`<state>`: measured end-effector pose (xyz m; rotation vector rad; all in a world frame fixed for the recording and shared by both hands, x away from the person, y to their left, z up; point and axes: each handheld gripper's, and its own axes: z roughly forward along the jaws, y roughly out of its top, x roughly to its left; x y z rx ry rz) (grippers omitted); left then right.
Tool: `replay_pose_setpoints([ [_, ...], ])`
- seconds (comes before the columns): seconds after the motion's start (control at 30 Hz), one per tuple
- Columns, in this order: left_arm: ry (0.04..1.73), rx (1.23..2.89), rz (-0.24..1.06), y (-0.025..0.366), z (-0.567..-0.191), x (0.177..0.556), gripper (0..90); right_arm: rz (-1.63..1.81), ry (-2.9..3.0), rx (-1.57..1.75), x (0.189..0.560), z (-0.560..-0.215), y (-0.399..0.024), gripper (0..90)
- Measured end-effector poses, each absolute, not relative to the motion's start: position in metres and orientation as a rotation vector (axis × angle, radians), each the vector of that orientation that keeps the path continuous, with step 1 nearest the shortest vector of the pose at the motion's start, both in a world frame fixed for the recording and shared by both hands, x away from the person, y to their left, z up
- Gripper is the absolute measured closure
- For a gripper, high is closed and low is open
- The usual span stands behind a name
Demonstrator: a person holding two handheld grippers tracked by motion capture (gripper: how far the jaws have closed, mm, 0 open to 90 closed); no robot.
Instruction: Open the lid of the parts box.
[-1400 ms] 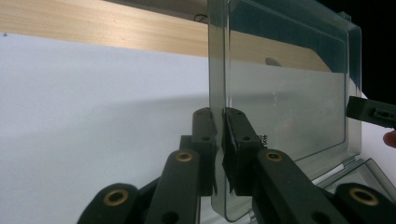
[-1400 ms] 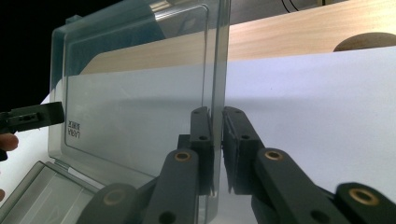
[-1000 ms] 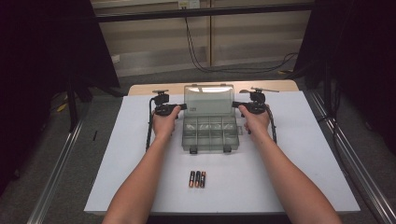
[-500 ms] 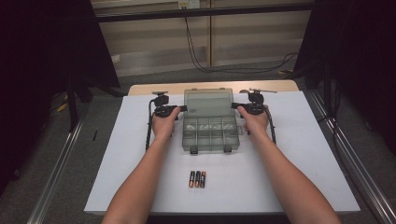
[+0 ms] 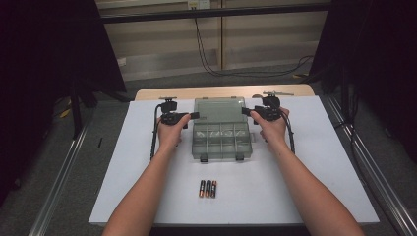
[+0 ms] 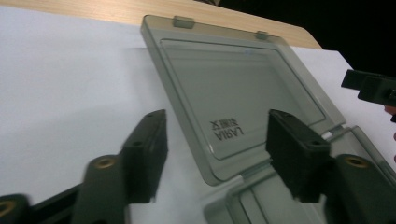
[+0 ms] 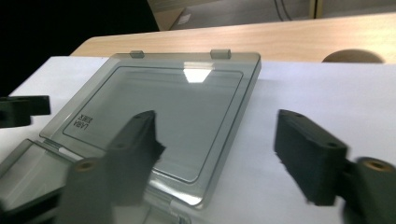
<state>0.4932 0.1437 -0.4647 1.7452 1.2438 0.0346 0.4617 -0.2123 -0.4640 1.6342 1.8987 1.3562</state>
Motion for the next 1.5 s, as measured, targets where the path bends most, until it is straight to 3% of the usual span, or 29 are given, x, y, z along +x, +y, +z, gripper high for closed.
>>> replay_pose_setpoints([
  [0.23, 1.184, 1.787, 0.057, 0.143, -0.452, 0.479, 6.4, 1.301, 1.913, 1.519, 0.441, -0.452, -0.215, 5.4],
  [0.37, 1.159, 1.805, 0.037, 0.142, -0.446, 0.471, 0.0, 1.296, 1.927, 1.454, 0.428, -0.449, -0.219, 0.5],
  [1.5, 0.959, 1.975, 0.133, 0.131, -0.413, 0.386, 0.3, 1.234, 1.833, 1.302, 0.308, -0.444, -0.284, 1.3],
])
